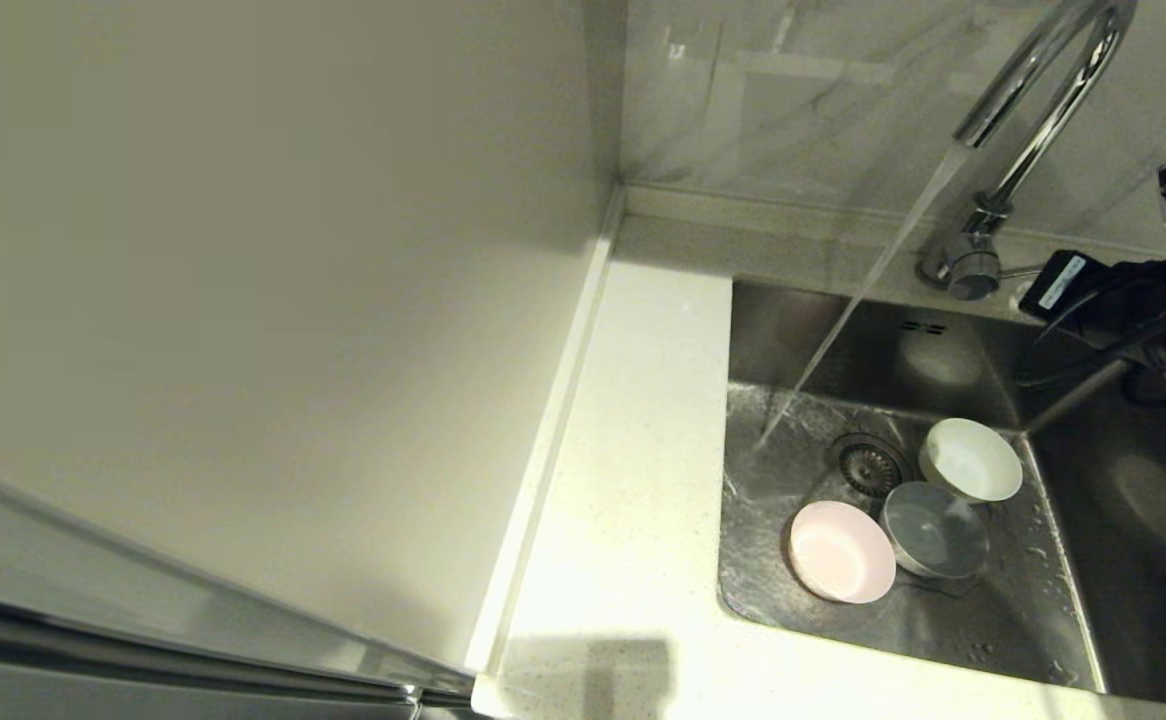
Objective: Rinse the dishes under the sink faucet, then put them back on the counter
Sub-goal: Turn off the faucet
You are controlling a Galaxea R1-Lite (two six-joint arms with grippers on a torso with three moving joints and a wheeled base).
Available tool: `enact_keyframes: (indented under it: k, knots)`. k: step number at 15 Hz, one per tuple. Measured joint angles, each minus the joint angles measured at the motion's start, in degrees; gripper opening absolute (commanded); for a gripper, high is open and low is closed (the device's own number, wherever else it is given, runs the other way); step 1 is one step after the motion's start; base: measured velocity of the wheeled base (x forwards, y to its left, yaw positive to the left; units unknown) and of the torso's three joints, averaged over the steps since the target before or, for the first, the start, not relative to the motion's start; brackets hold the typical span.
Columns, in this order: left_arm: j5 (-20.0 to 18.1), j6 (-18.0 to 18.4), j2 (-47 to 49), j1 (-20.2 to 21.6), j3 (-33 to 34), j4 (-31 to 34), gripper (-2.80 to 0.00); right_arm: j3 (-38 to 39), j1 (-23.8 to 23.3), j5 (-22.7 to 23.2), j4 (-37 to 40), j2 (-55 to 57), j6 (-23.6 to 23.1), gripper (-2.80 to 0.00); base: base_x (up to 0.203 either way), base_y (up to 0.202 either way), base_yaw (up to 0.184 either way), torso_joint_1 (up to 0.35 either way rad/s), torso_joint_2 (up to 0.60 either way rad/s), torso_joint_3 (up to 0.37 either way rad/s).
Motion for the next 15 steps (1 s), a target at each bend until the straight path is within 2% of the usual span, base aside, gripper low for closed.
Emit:
enact_keyframes:
  k: [6, 12, 15]
  knots:
    - [0.0, 0.0, 0.0, 0.0, 0.0, 0.0, -2.80, -6.1, -0.1, -2.5, -2.5, 4.7, -0.4, -2.80, 0.000, 0.000, 0.000, 0.000, 0.00, 0.000]
    - [0.0, 0.0, 0.0, 0.0, 0.0, 0.0, -2.80, -4.6, -0.5, -3.4, -3.3, 5.7, -1.1, -2.80, 0.000, 0.000, 0.000, 0.000, 0.00, 0.000]
    - [0.0, 0.0, 0.0, 0.0, 0.0, 0.0, -2.80, -3.7, -1.8, -3.4, -3.1, 6.0, -3.6, -2.80, 0.000, 0.000, 0.000, 0.000, 0.00, 0.000]
